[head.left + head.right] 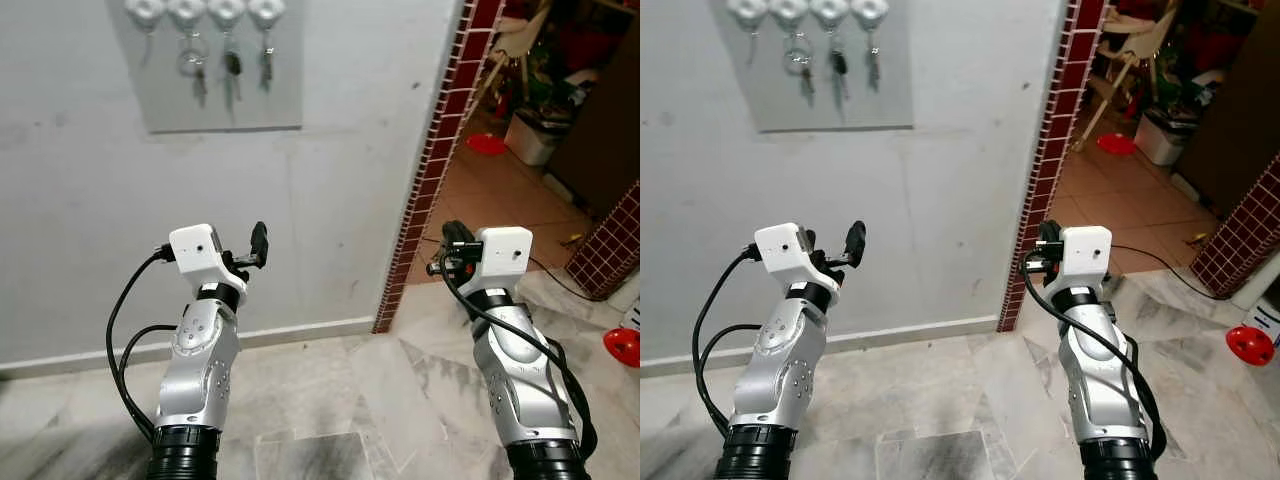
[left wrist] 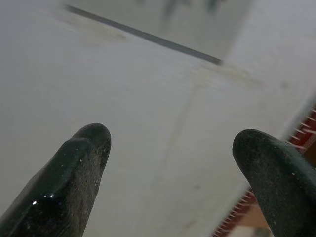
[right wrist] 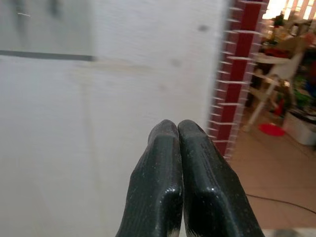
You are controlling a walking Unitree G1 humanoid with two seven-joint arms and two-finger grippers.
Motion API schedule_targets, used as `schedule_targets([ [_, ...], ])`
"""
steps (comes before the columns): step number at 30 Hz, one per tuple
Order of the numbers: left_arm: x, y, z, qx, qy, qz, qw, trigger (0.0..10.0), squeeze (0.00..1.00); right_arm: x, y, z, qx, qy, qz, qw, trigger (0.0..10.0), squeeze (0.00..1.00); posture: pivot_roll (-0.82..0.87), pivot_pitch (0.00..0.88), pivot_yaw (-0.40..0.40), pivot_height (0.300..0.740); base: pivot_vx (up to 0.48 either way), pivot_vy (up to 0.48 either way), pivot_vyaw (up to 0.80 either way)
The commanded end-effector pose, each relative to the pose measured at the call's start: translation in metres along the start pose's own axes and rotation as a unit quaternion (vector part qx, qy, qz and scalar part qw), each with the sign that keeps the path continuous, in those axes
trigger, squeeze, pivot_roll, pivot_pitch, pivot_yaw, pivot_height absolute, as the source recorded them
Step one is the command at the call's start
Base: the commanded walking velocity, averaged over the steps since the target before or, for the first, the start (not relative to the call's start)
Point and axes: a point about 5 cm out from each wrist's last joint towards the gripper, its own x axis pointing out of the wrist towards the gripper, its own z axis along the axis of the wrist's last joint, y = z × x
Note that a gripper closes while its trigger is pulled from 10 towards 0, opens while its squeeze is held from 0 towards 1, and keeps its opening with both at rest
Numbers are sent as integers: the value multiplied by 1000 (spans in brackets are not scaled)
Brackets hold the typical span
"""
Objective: Hang keys on a hook
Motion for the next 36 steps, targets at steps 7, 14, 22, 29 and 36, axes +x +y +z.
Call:
schedule_targets([
  [7, 2, 0, 3, 3, 0, -2, 1000, 10000, 0, 0, 1, 8, -3, -17, 1, 1000, 10000, 0, -16, 51, -21, 740, 0, 440, 0],
  [14, 2, 0, 3, 2, 0, -2, 1000, 10000, 0, 0, 1, 8, -1, -17, 2, 1000, 10000, 0, -13, 50, -22, 740, 0, 444, 0],
  [22, 2, -1, 4, 15, -2, -1, 1000, 10000, 0, 0, 2, 8, 0, -17, 4, 1000, 10000, 0, -11, 44, -24, 740, 0, 193, 0],
  [29, 2, -2, 3, 27, 5, -5, 1000, 10000, 0, 1, 0, 9, -1, -17, 2, 1000, 10000, 0, -13, 36, -23, 740, 0, 0, 0],
  [36, 3, -5, 5, 33, 0, -17, 999, 10000, 0, 0, -3, 12, -4, -25, 4, 1000, 10000, 0, -15, 26, -18, 740, 0, 0, 0],
])
